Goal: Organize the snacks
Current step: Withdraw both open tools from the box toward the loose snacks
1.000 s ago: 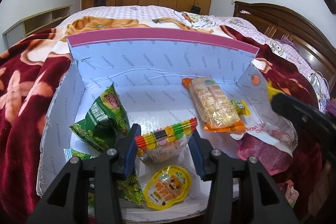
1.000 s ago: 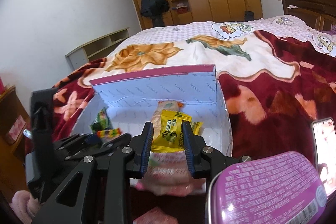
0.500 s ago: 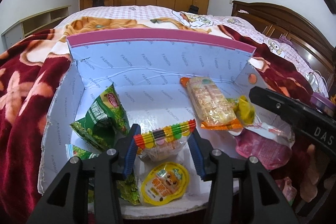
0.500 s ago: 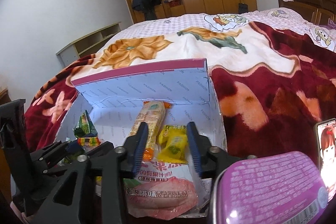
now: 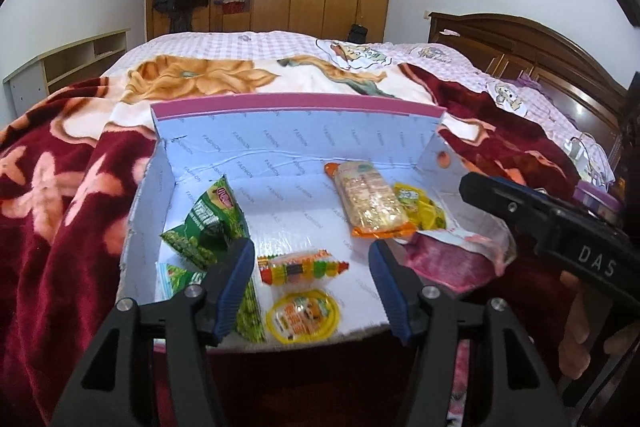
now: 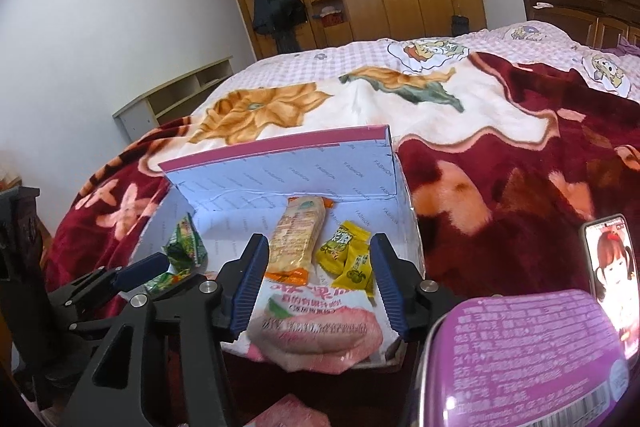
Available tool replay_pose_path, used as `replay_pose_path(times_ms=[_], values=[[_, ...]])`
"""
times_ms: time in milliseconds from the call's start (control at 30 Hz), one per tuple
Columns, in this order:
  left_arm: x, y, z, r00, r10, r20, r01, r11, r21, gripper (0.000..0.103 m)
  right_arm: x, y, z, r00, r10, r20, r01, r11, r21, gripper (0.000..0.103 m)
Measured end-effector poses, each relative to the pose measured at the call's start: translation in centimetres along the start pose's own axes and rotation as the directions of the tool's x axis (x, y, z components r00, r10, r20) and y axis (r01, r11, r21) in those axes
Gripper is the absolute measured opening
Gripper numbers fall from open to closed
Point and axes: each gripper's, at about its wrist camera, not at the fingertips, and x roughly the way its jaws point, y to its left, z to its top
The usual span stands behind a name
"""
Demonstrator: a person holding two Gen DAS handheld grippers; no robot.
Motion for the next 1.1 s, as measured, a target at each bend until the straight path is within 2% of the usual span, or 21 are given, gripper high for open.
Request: replay_pose_path(times_ms=[367, 767, 1100], values=[[-3.8, -0.1, -1.4, 0.999, -0.029, 0.018, 0.030, 0.999, -0.013, 0.063, -3.2, 0.7, -1.7, 1.000, 0.020, 0.010, -0.021, 1.000, 0.002, 0.054], [-5.9, -1.0, -4.2, 0.997, -0.074, -0.020, 0.074, 0.997, -0.002, 0.063, -6.0, 1.3, -4.4, 1.000, 0.024, -0.008, -0.024, 1.000, 0.016, 0.054], [-6.0, -2.0, -6.5, 0.992, -0.099, -0.073, 0.100, 0.995, 0.009, 0.063, -7.6, 1.7, -6.7, 0.999, 0.016, -0.032, -0.015, 1.000, 0.012, 0.054]])
